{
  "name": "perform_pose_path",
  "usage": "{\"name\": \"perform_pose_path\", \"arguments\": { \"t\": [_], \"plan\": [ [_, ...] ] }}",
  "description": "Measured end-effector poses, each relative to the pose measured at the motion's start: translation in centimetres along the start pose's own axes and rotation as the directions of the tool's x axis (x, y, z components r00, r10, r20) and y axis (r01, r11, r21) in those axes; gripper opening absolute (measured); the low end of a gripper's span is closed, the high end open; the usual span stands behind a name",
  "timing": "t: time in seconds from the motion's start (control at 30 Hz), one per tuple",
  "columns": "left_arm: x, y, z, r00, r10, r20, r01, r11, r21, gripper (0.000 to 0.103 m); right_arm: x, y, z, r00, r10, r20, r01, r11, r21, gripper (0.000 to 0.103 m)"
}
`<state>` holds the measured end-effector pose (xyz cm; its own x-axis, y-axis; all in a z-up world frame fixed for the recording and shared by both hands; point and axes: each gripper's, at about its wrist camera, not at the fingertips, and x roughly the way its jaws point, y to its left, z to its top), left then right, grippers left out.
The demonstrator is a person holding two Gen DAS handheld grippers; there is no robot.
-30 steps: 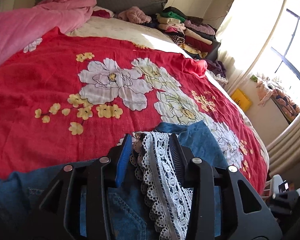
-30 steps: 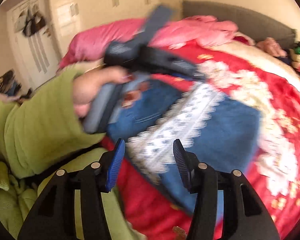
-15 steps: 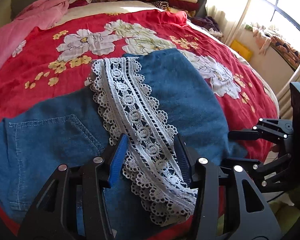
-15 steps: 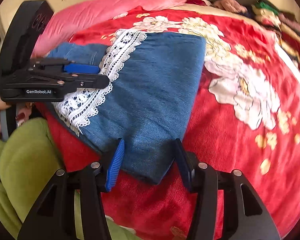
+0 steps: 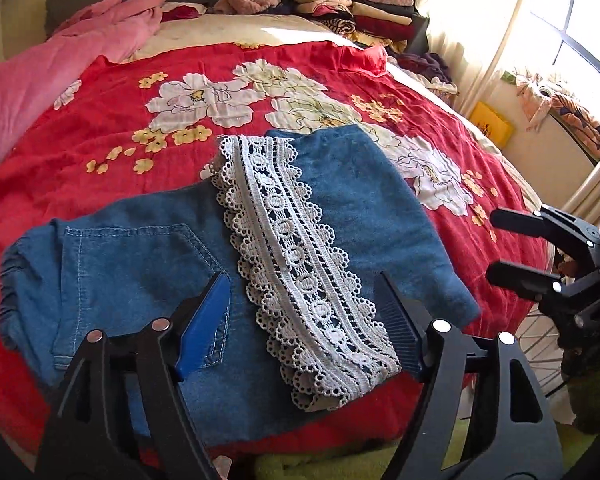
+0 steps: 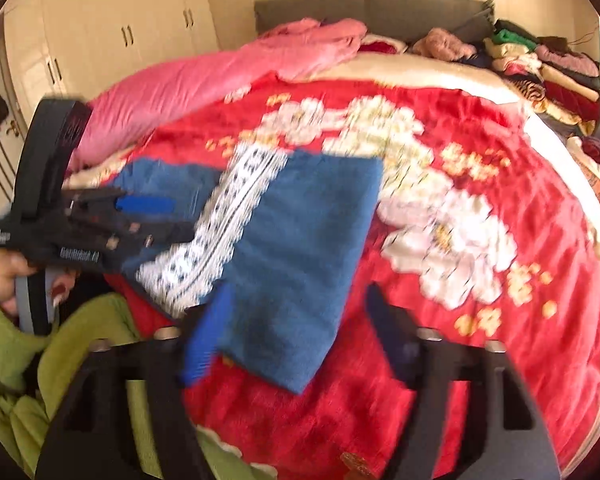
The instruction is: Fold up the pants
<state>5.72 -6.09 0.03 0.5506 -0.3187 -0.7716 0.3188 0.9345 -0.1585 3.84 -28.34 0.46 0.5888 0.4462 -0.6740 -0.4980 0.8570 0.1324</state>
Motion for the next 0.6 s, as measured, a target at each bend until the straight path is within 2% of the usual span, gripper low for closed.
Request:
{"name": "perform_pose_path", "arguments": {
  "t": [0.17,0.2,0.37,0.5,0.6],
  "plan": [
    [-0.2,-0.9,-0.7,1.000,-0.004,-0.007,0.004,1.000,0.023,0.064,1.2,-1.0,3.0,1.000,-0.011,0.017,0.011,1.000,-0.002,0.072],
    [0.0,-1.3,-0.9,1.000,-0.009,-0.017,0.010,0.999,0.033,0.060,1.8,-1.1,3.7,1.000,-0.012,0.015,0.013,1.000,-0.008,0.072],
    [2.2,-2.4,-2.0,0.996,-0.013,-0.086,0.019,0.998,0.060,0.059,5.9,-0.6,6.0,1.000,0.005,-0.025,-0.007,0.998,-0.057,0.072],
    [3.1,-2.1,-2.3,0.994,-0.004,-0.112,0.010,0.999,0.053,0.059,10.7,-1.0,6.7,0.993,0.016,-0.117,-0.022,0.998,-0.052,0.071],
    [3.1,-1.8,-2.3,0.994,-0.004,-0.112,0.009,0.999,0.042,0.059,14.4,-2.2,5.8,0.977,-0.001,-0.215,-0.002,1.000,-0.014,0.072]
  ]
}}
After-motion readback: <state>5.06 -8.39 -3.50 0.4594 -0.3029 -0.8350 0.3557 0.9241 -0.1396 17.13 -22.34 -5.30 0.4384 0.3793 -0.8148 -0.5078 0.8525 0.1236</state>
